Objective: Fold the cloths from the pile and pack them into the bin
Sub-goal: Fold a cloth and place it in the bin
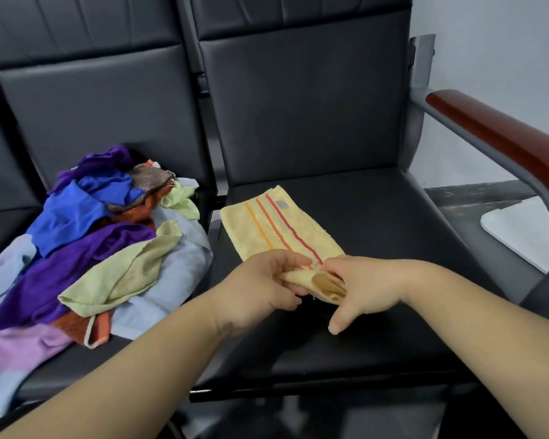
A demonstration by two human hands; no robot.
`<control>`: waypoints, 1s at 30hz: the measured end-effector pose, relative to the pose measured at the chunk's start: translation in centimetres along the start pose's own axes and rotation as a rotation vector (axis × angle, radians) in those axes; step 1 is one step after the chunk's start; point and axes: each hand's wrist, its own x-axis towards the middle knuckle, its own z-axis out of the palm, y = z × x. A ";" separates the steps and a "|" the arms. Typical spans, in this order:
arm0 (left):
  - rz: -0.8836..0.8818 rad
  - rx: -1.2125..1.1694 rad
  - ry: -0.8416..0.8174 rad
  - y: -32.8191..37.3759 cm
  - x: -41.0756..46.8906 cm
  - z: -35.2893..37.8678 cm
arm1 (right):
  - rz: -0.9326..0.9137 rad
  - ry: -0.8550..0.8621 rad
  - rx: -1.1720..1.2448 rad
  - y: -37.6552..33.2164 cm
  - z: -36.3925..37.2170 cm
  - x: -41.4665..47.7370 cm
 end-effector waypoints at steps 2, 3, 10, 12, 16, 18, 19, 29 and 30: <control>0.060 0.358 0.177 -0.1 0.0 -0.3 | 0.018 0.127 -0.057 -0.5 0.8 0.6; 0.079 0.480 0.238 -0.1 0.0 -0.6 | 0.030 0.203 -0.066 -0.7 1.1 0.8; -0.411 0.167 0.126 1.9 -0.9 -5.9 | 0.078 0.094 0.786 -0.9 -0.3 -0.2; -0.476 0.074 0.112 2.1 -1.1 -6.7 | 0.067 0.116 0.983 -1.0 -0.8 -0.4; -0.448 0.011 0.209 2.2 -0.6 -7.2 | 0.073 0.288 1.080 -1.2 -1.1 0.8; -0.389 0.016 0.310 1.8 0.2 -7.4 | 0.098 0.377 1.059 -1.2 -1.2 1.9; -0.361 0.026 0.345 1.6 0.7 -7.5 | 0.104 0.415 1.048 -1.1 -1.2 2.4; -0.224 0.083 0.514 -0.4 6.8 -8.2 | 0.217 0.634 0.924 0.0 -1.5 7.8; -0.223 0.112 0.530 -0.9 7.4 -8.1 | 0.236 0.661 0.893 0.3 -1.4 8.3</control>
